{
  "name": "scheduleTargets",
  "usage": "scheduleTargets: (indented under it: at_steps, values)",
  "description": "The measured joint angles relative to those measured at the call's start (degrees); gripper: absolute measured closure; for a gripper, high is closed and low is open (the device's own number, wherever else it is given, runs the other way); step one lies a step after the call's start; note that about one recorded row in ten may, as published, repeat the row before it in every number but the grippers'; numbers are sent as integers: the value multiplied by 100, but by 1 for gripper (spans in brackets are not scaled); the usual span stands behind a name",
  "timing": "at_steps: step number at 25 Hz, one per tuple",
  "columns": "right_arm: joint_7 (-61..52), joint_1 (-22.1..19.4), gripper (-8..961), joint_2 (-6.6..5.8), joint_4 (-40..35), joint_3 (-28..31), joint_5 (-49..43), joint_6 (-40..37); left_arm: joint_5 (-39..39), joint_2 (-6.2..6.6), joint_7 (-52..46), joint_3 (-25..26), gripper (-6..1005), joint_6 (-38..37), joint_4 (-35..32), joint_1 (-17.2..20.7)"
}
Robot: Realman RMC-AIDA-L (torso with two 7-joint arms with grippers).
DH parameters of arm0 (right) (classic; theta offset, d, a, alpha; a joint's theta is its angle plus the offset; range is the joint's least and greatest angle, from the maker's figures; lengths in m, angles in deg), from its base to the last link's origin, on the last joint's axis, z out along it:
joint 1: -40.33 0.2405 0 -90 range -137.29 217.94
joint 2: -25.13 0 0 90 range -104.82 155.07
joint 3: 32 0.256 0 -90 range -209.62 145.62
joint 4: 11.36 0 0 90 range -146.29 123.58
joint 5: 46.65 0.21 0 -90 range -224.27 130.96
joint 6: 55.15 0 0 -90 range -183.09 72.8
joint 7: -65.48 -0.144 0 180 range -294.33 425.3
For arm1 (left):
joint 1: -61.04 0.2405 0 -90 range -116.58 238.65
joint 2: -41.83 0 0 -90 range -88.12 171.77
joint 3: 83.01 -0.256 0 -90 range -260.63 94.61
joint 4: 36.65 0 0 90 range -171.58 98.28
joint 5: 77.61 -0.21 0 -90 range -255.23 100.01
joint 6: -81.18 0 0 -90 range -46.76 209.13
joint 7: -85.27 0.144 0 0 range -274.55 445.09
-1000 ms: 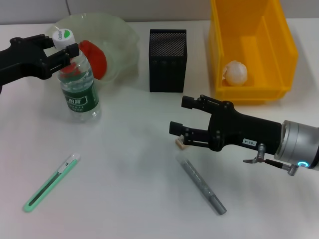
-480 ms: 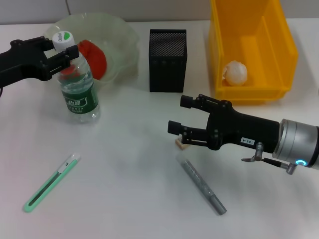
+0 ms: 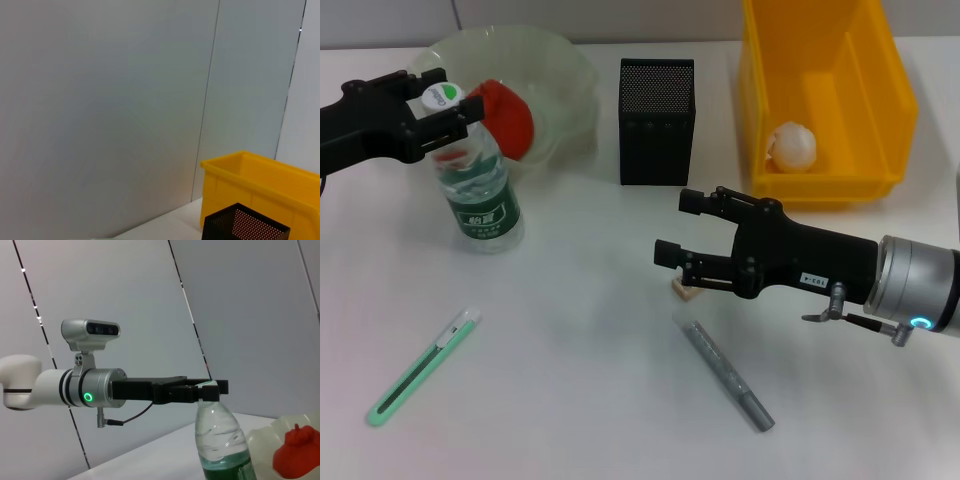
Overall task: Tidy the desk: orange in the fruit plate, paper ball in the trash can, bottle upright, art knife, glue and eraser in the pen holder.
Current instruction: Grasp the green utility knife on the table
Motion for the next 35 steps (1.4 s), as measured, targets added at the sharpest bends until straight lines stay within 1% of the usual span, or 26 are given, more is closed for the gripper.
scheduleTargets:
  at_steps: [5, 10, 15, 18, 19, 20, 21, 22, 23, 24, 25, 26, 27, 28, 31, 33, 35]
  values:
    - [0, 2, 125, 0, 1, 0, 0, 0, 91, -7, 5, 20, 379, -74, -68, 45]
    - [0, 1, 125, 0, 1, 0, 0, 0, 366, 1, 6, 42, 382, -205, -97, 106]
    - [0, 0, 124, 0, 1, 0, 0, -1, 426, 7, 32, 143, 305, -457, -178, 112]
    - [0, 1, 124, 0, -3, 0, 0, 0, 426, 7, 32, 143, 293, -457, -178, 112]
    - [0, 2, 124, 0, -5, 0, 0, 1, 465, 0, 79, 275, 290, -558, -256, 111]
    - [0, 2, 124, 0, -7, 0, 0, 1, 465, 0, 79, 275, 286, -558, -256, 111]
    - [0, 3, 124, 0, -7, 0, 0, 2, 568, 0, 83, 380, 282, -759, -266, 112]
    - [0, 4, 124, 0, -6, 0, 0, 3, 568, 0, 83, 380, 272, -759, -266, 112]
    - [0, 4, 124, 0, -6, 0, 0, 5, 818, 16, 132, 477, 261, -1366, -271, 140]
    - [0, 5, 124, 0, -5, 0, 0, 6, 878, 17, 194, 484, 251, -1597, -272, 147]
    - [0, 5, 124, 0, -4, 0, 0, 9, 958, 17, 314, 490, 241, -1986, -275, 157]
    - [0, 6, 124, 0, -4, 0, 0, 12, 958, 17, 314, 490, 230, -1986, -275, 157]
    - [0, 7, 124, 0, -6, 0, 0, 13, 1048, 11, 607, 480, 220, -2739, -285, 162]
    - [0, 7, 124, 0, -9, 0, 0, 15, 1053, 0, 740, 437, 220, -3177, -284, 159]
    - [17, 8, 124, 0, -16, 17, 0, 16, 1001, -4, 660, 295, 221, -3446, -221, 155]
    - [67, 9, 124, 0, -5, 43, 0, 16, 794, 4, 635, 191, 221, -3394, -31, 161]
    - [113, 9, 124, 0, 3, 52, 0, 22, 476, 10, 722, 143, 221, -3317, 294, 154]
